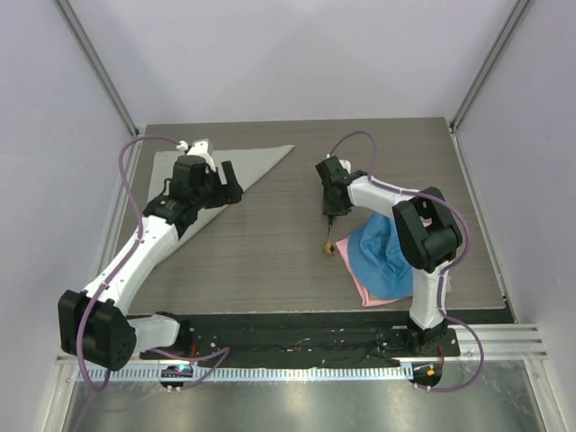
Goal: Fold the napkin, place the utensils inside, and roll it up
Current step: Grab a utensil with the right arm
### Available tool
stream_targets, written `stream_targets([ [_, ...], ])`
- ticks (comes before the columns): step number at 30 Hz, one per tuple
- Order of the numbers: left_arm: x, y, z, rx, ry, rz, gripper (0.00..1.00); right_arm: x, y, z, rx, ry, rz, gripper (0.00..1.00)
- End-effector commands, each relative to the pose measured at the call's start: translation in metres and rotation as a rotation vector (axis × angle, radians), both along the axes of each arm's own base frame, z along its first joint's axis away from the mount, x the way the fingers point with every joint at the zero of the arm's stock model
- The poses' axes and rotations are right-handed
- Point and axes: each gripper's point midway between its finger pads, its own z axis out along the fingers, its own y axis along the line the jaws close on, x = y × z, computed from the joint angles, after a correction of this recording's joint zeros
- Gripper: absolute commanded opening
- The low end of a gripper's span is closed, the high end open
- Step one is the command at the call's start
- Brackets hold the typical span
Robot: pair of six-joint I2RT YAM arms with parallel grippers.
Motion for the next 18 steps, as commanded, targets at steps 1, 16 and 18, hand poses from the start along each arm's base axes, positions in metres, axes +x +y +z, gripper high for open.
stream_targets([
  [1,-0.009,-0.023,0.0,-0.059,-0.001,-0.065,0.82,0.003,0.003,-0.002,0.001,0.016,-0.016,0.25],
  [16,-0.037,-0.157,-0.046,-0.448,0.029,-0.331,0.74,0.027,0.053,0.077,0.303,-0.194,-0.108,0.01],
  [18,-0.036,-0.161,-0.057,-0.444,0.053,-0.327,0.72,0.03,0.055,0.082,0.309,-0.215,-0.134,0.01],
])
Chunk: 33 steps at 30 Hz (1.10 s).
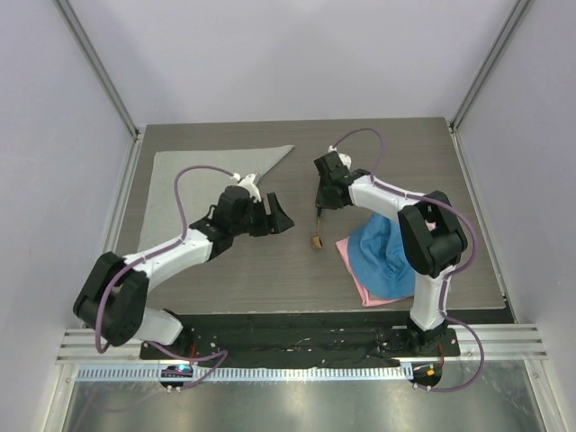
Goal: Fold the napkin, place the utensils inside, and roll it up
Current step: Grab a utensil with the right arm, then pass the utensil from the right arm to the left
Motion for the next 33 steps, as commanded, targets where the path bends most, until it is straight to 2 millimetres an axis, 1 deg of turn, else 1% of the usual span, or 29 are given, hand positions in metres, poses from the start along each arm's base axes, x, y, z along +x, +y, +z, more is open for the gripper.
stream_targets([
  [1,0.016,-0.026,0.006,-0.126,-0.036,-0.012,0.72,0.022,0.024,0.061,0.133,-0.168,-0.07,0.01],
  [3,0.015,-0.03,0.003,-0.127,-0.028,-0.021,0.71,0.022,0.029,0.069,0.149,-0.192,-0.074,0.01],
  [4,0.016,-0.033,0.0,-0.129,-0.028,-0.026,0.69,0.023,0.031,0.073,0.155,-0.204,-0.076,0.01],
  [6,0.015,-0.036,-0.004,-0.131,-0.014,-0.029,0.68,0.022,0.037,0.076,0.166,-0.211,-0.07,0.01],
  [7,0.015,-0.039,-0.003,-0.139,-0.017,-0.034,0.67,0.024,0.038,0.079,0.176,-0.218,-0.072,0.01],
  [8,0.015,-0.041,-0.007,-0.14,-0.006,-0.037,0.67,0.023,0.043,0.081,0.187,-0.222,-0.064,0.01],
  [12,0.011,-0.05,-0.015,-0.145,0.021,-0.063,0.63,0.023,0.05,0.088,0.206,-0.237,-0.054,0.01],
  [15,0.008,-0.053,-0.027,-0.126,0.056,-0.068,0.61,0.024,0.052,0.094,0.22,-0.249,-0.052,0.01],
  [21,0.004,-0.063,-0.037,-0.129,0.094,-0.098,0.54,0.026,0.054,0.1,0.232,-0.265,-0.045,0.01],
  [22,0.005,-0.063,-0.042,-0.126,0.104,-0.096,0.48,0.026,0.054,0.1,0.237,-0.27,-0.043,0.01],
  [25,0.007,-0.067,-0.042,-0.145,0.105,-0.098,0.4,0.025,0.055,0.1,0.239,-0.268,-0.033,0.01],
  [27,0.008,-0.069,-0.041,-0.153,0.108,-0.098,0.39,0.024,0.056,0.101,0.239,-0.269,-0.028,0.01],
  [30,0.009,-0.072,-0.042,-0.158,0.118,-0.101,0.32,0.025,0.053,0.101,0.233,-0.276,-0.033,0.01],
  [32,0.01,-0.072,-0.043,-0.155,0.121,-0.096,0.3,0.024,0.053,0.099,0.227,-0.277,-0.031,0.01],
  [33,0.011,-0.072,-0.042,-0.155,0.117,-0.092,0.28,0.024,0.052,0.099,0.227,-0.279,-0.033,0.01],
])
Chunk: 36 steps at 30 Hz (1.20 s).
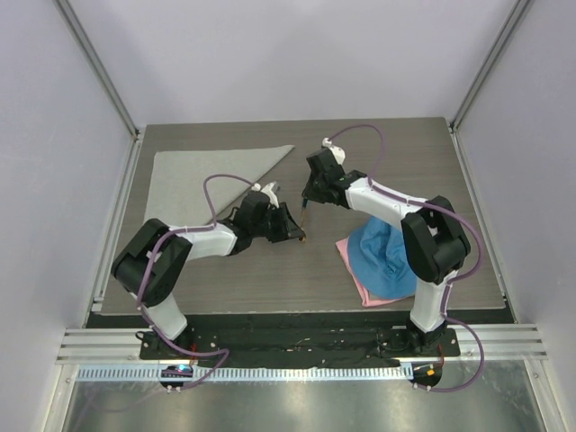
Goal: Fold the napkin, place the utensils inside, and roll it up
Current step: Pass the utensil from the right arm to the left, then place the utensil onto the napkin
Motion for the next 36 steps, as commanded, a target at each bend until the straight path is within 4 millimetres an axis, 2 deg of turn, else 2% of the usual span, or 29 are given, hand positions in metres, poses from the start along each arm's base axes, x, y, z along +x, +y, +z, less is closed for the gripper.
stream_targets([
  [1,0.014,-0.015,0.024,-0.063,-0.065,-0.008,0.27,0.012,0.008,0.053,0.075,-0.134,-0.008,0.01],
  [5,0.016,-0.019,0.024,-0.076,-0.054,-0.016,0.12,0.011,0.01,0.053,0.078,-0.135,0.002,0.01],
  [7,0.017,-0.022,0.023,-0.085,-0.041,-0.016,0.01,0.012,0.008,0.053,0.074,-0.142,0.0,0.01],
  [11,0.022,-0.019,0.023,-0.091,-0.014,0.006,0.0,0.011,0.005,0.055,0.057,-0.157,0.01,0.01],
  [12,0.028,-0.012,0.025,-0.093,-0.008,0.027,0.0,0.011,0.005,0.057,0.057,-0.165,0.014,0.02],
  [14,0.034,-0.001,0.028,-0.107,0.008,0.04,0.0,0.009,0.006,0.063,0.061,-0.183,0.03,0.1],
  [15,0.045,0.012,0.031,-0.115,0.013,0.067,0.0,0.01,0.007,0.069,0.06,-0.204,0.05,0.23],
  [18,0.049,0.024,0.05,-0.163,0.025,0.035,0.0,0.009,0.009,0.087,0.073,-0.265,0.095,0.47],
  [19,0.052,0.036,0.054,-0.154,0.039,0.044,0.0,0.008,0.009,0.09,0.07,-0.278,0.107,0.63],
  [20,0.053,0.043,0.056,-0.139,0.05,0.038,0.0,0.008,0.008,0.096,0.071,-0.293,0.116,0.7],
  [22,0.06,0.059,0.068,-0.09,0.012,0.006,0.0,0.006,0.008,0.111,0.063,-0.331,0.145,0.81],
  [23,0.049,0.07,0.062,-0.047,0.079,0.002,0.0,0.006,0.007,0.115,0.06,-0.342,0.152,0.83],
  [24,0.047,0.077,0.064,-0.024,0.062,-0.035,0.0,0.004,0.004,0.126,0.063,-0.365,0.157,0.85],
  [25,0.05,0.084,0.075,-0.019,0.055,-0.045,0.0,0.003,0.002,0.13,0.056,-0.379,0.169,0.86],
  [27,0.041,0.118,0.071,0.038,0.138,-0.036,0.0,0.003,-0.008,0.143,0.063,-0.405,0.162,0.88],
  [28,0.046,0.13,0.079,0.085,0.081,-0.08,0.0,0.002,-0.012,0.143,0.075,-0.401,0.173,0.88],
  [29,0.032,0.156,0.071,0.123,0.196,-0.067,0.0,0.003,-0.017,0.143,0.083,-0.401,0.172,0.87],
  [30,0.029,0.167,0.073,0.138,0.213,-0.081,0.0,0.008,-0.028,0.146,0.089,-0.409,0.153,0.87],
  [31,0.023,0.174,0.076,0.142,0.182,-0.166,0.0,0.006,-0.033,0.146,0.1,-0.407,0.158,0.87],
  [32,0.025,0.183,0.087,0.126,0.175,-0.185,0.0,0.007,-0.039,0.145,0.1,-0.405,0.155,0.87],
  [33,0.016,0.205,0.083,0.111,0.245,-0.174,0.0,0.009,-0.046,0.142,0.098,-0.403,0.145,0.87],
  [34,0.023,0.214,0.088,0.09,0.224,-0.15,0.0,0.014,-0.058,0.143,0.098,-0.403,0.12,0.87],
  [35,0.026,0.218,0.09,0.055,0.201,-0.15,0.0,0.014,-0.06,0.141,0.114,-0.393,0.138,0.88],
  [36,0.033,0.231,0.091,0.029,0.192,-0.119,0.0,0.014,-0.064,0.14,0.12,-0.388,0.135,0.87],
])
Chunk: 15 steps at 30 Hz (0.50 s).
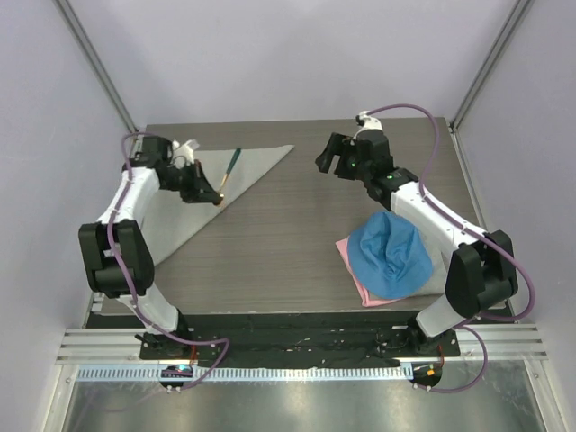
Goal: Fold the napkin, place the utensils inside, and roll it up
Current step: Place the utensil onto the napkin
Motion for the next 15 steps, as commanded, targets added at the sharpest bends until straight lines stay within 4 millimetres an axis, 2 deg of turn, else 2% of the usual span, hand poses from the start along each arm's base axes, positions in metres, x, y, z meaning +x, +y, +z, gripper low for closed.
stream_targets([
  [1,-0.031,0.035,0.004,-0.122,0.099,-0.075,0.0,0.006,-0.024,0.011,0.039,-0.032,0.017,0.87],
  [2,-0.022,0.043,0.011,-0.109,0.055,-0.106,0.0,0.004,-0.025,0.013,0.052,-0.029,0.033,0.87],
  [3,-0.023,0.047,0.009,-0.123,0.084,-0.105,0.0,0.004,-0.028,0.012,0.054,-0.028,0.037,0.87],
  [5,-0.024,0.056,-0.006,-0.104,0.161,-0.111,0.0,0.003,-0.035,0.01,0.048,-0.02,0.034,0.87],
  [6,-0.019,0.059,-0.006,-0.081,0.141,-0.132,0.0,0.002,-0.037,0.007,0.04,-0.01,0.033,0.87],
  [7,-0.02,0.062,-0.017,-0.075,0.186,-0.139,0.0,0.001,-0.039,0.006,0.03,-0.012,0.034,0.87],
  [12,-0.015,0.088,-0.043,0.025,0.241,-0.148,0.0,0.0,-0.05,0.009,-0.002,-0.02,0.01,0.87],
  [15,-0.01,0.099,-0.047,0.058,0.234,-0.132,0.0,-0.002,-0.052,0.01,-0.004,-0.017,0.009,0.87],
])
